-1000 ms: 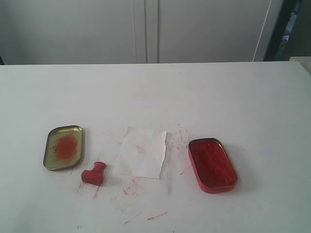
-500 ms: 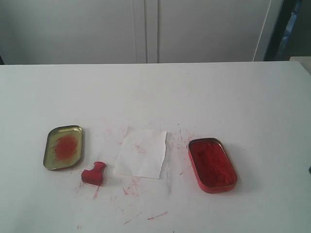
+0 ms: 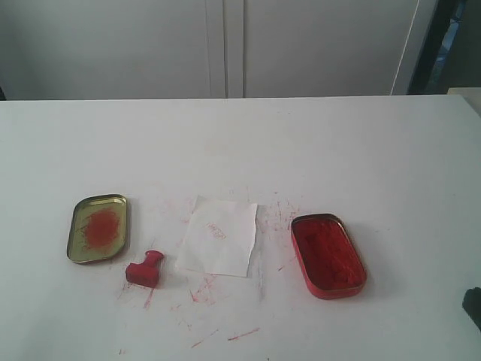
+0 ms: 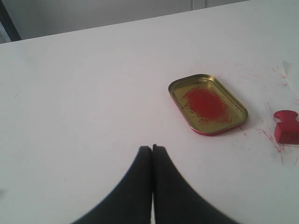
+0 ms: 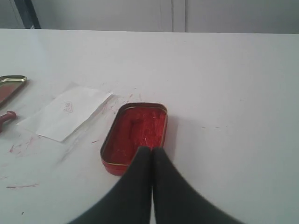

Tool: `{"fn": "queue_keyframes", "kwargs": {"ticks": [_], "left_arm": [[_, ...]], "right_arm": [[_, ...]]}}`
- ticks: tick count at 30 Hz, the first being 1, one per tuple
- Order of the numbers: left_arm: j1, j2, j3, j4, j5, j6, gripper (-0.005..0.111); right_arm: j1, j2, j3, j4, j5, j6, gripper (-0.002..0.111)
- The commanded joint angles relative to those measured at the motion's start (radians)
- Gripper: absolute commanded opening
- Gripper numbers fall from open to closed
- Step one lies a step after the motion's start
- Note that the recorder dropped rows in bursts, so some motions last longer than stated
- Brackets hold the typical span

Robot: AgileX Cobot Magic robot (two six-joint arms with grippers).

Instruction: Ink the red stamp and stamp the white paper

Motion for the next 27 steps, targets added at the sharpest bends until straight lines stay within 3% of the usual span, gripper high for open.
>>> {"fn": "queue_keyframes", "kwargs": {"ticks": [1, 8, 11, 27], "left_arm": [[-0.008, -0.003, 0.002, 0.000, -0.001, -0.003, 0.000], [-0.008, -0.003, 0.002, 0.000, -0.001, -0.003, 0.000], [-0.008, -0.003, 0.002, 0.000, -0.001, -0.003, 0.000], [-0.008, -0.003, 0.002, 0.000, -0.001, -0.003, 0.000]], "right_arm": [[-0.078, -0.006, 0.004, -0.005, 0.002, -0.017, 0.000], [-0.185, -0.006, 0.004, -0.060, 0.005, -0.017, 0.000], [-0.201, -0.006, 0.004, -0.083, 0.003, -0.098, 0.000], [-0.230, -0.006, 0.004, -0.069, -0.006, -0.102, 0.000]]}}
